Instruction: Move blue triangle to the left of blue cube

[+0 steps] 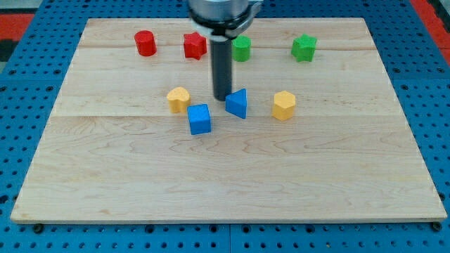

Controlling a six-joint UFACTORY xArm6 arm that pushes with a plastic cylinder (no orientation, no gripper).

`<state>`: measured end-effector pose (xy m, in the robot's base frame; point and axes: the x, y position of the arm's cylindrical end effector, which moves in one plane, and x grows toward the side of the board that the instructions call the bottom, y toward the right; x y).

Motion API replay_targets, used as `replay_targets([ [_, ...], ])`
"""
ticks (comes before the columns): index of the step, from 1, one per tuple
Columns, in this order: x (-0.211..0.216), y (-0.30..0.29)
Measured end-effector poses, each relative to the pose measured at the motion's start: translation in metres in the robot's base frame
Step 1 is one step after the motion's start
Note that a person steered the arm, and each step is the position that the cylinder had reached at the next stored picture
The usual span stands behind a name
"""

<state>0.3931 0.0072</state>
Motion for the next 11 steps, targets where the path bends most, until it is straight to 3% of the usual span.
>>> replay_targets([
  [1,-0.014,0.048],
  [3,-0.003,0.048],
  [5,0.05,-0.016],
  [11,0.034,-0.216],
])
